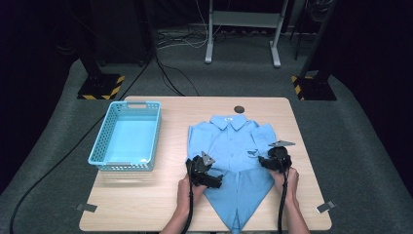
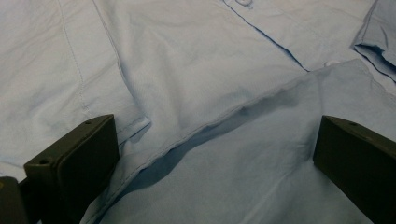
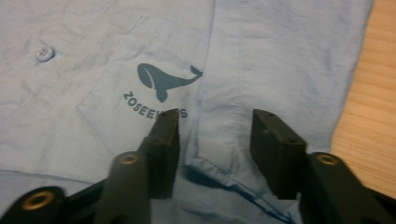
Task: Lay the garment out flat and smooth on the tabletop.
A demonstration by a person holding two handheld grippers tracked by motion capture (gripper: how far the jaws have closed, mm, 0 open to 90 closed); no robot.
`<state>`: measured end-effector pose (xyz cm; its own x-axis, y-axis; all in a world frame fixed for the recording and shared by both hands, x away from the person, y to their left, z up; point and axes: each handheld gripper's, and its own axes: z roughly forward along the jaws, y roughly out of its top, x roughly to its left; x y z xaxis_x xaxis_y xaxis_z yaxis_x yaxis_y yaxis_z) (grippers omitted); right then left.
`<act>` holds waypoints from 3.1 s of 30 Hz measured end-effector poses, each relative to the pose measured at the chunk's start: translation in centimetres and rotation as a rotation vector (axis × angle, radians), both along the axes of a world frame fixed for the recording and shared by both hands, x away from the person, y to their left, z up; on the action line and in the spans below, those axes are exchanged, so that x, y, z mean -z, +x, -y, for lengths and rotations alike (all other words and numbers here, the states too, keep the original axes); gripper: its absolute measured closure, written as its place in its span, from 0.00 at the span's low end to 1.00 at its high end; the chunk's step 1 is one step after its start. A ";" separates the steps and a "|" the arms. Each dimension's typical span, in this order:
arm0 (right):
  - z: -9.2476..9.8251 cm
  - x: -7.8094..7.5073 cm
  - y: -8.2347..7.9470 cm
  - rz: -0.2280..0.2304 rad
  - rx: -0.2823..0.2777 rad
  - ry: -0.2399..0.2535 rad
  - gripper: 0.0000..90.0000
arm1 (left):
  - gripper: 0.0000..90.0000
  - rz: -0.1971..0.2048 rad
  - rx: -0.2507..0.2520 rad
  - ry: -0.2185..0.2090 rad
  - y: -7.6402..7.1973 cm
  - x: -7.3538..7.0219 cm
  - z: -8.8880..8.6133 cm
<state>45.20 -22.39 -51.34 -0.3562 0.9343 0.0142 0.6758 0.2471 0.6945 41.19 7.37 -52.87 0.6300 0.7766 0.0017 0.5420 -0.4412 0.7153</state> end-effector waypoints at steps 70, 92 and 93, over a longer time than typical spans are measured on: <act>4.2 -3.8 -1.5 0.170 0.115 -0.055 0.95 | 0.00 0.000 -0.003 -0.001 0.1 0.0 0.0; 8.1 -2.3 -1.6 0.125 0.238 -0.040 0.81 | 0.00 0.001 -0.003 0.001 0.1 0.0 0.0; 8.1 -2.3 -1.6 0.125 0.238 -0.040 0.81 | 0.00 0.001 -0.003 0.001 0.1 0.0 0.0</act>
<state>43.58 -30.51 -49.01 -0.1233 0.9909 -0.0546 0.6280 0.1205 0.7689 41.25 7.40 -52.86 0.6274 0.7787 0.0030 0.5427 -0.4401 0.7154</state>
